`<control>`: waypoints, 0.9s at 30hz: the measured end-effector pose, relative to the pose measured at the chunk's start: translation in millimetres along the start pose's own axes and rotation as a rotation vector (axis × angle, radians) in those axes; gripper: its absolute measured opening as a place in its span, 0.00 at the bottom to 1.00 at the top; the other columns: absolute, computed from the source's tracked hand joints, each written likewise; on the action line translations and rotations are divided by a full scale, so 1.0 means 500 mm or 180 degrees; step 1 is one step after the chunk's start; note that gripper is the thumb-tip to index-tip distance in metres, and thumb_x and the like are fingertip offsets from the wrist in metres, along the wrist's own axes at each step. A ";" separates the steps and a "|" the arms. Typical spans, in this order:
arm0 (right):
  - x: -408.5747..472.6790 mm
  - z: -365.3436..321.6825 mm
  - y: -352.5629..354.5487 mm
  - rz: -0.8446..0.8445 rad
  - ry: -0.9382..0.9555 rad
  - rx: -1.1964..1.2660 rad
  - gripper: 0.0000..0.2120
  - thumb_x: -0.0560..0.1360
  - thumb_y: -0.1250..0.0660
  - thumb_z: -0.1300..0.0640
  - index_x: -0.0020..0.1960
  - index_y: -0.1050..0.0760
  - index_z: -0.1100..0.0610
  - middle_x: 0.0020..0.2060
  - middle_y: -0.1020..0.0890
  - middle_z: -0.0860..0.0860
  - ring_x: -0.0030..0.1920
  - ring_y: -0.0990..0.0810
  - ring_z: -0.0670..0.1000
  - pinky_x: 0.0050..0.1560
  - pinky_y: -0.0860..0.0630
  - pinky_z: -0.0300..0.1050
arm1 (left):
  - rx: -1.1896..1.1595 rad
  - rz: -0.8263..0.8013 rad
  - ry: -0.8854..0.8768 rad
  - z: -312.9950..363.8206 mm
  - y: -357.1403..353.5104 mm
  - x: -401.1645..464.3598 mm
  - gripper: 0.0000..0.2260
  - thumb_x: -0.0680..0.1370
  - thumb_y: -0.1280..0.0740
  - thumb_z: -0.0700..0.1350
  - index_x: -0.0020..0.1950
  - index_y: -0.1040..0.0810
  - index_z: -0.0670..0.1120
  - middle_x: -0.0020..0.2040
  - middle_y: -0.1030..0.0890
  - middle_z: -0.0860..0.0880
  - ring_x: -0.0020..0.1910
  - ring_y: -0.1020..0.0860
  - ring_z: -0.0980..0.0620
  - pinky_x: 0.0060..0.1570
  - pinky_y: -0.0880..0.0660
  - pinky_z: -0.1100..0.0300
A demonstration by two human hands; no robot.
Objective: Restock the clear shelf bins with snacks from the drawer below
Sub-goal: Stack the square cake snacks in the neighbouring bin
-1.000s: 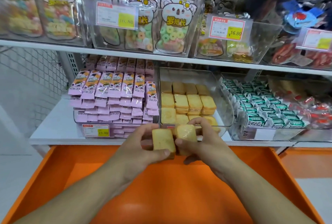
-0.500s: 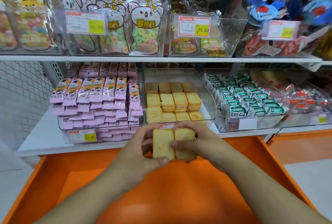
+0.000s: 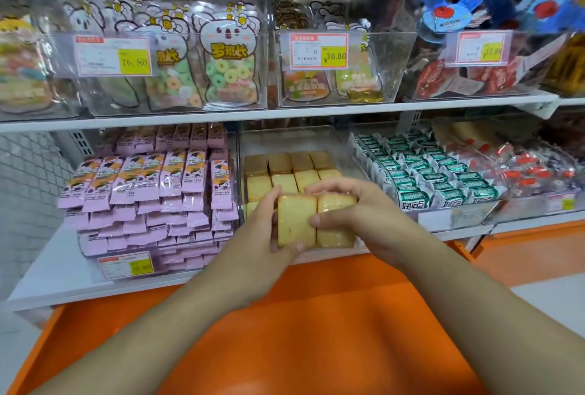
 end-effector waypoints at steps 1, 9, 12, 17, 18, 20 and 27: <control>0.015 -0.006 0.008 0.0112 0.0064 -0.0086 0.21 0.66 0.20 0.71 0.53 0.14 0.52 0.49 0.15 0.51 0.45 0.15 0.54 0.42 0.15 0.56 | 0.0194 0.0084 -0.0087 0.003 -0.001 0.006 0.40 0.80 0.28 0.51 0.83 0.51 0.62 0.73 0.32 0.62 0.65 0.27 0.65 0.64 0.29 0.65; 0.139 0.029 0.043 0.0767 0.0207 -0.0625 0.22 0.64 0.17 0.65 0.52 0.14 0.45 0.52 0.15 0.49 0.49 0.15 0.54 0.46 0.14 0.54 | 0.1790 -0.0057 -0.0360 -0.085 -0.035 0.004 0.40 0.83 0.36 0.55 0.84 0.62 0.56 0.83 0.60 0.61 0.82 0.59 0.59 0.81 0.56 0.59; 0.161 0.068 0.033 0.0537 0.0060 -0.0914 0.21 0.63 0.16 0.65 0.51 0.14 0.47 0.49 0.15 0.45 0.45 0.18 0.50 0.40 0.19 0.46 | 0.2205 -0.0210 -0.0551 -0.093 -0.050 -0.004 0.39 0.84 0.38 0.53 0.84 0.64 0.54 0.84 0.62 0.58 0.81 0.64 0.58 0.75 0.68 0.62; 0.185 0.086 0.014 -0.0016 -0.0149 -0.1154 0.20 0.65 0.16 0.64 0.53 0.14 0.49 0.55 0.18 0.45 0.54 0.20 0.50 0.48 0.25 0.43 | 0.2361 -0.0186 -0.0646 -0.094 -0.052 0.001 0.39 0.83 0.39 0.52 0.84 0.63 0.52 0.84 0.60 0.55 0.82 0.63 0.56 0.77 0.68 0.60; 0.188 0.090 0.014 -0.0070 -0.0222 -0.1191 0.20 0.66 0.17 0.64 0.53 0.15 0.48 0.56 0.18 0.46 0.54 0.19 0.51 0.48 0.23 0.43 | 0.2381 -0.0183 -0.0675 -0.096 -0.053 0.001 0.39 0.83 0.38 0.51 0.84 0.63 0.52 0.84 0.60 0.55 0.82 0.63 0.56 0.78 0.67 0.59; 0.188 0.099 0.015 -0.0101 -0.0298 -0.1319 0.17 0.69 0.18 0.61 0.54 0.15 0.47 0.56 0.18 0.46 0.51 0.18 0.49 0.48 0.21 0.42 | 0.2391 -0.0183 -0.0698 -0.100 -0.054 0.001 0.40 0.83 0.37 0.51 0.84 0.63 0.52 0.84 0.59 0.55 0.82 0.63 0.55 0.79 0.65 0.57; 0.196 0.107 0.018 -0.0010 0.0151 -0.2673 0.19 0.70 0.20 0.45 0.59 0.18 0.37 0.56 0.25 0.46 0.59 0.23 0.52 0.60 0.23 0.46 | 0.2427 -0.0122 -0.0698 -0.095 -0.053 -0.001 0.40 0.82 0.37 0.50 0.84 0.60 0.51 0.84 0.56 0.54 0.82 0.59 0.54 0.78 0.65 0.59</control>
Point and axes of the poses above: each hand's wrist, its own x-axis towards the middle knuckle, its own y-axis out of the back of the hand, z = x × y, the point moved 5 cm from there along x, towards the middle knuckle
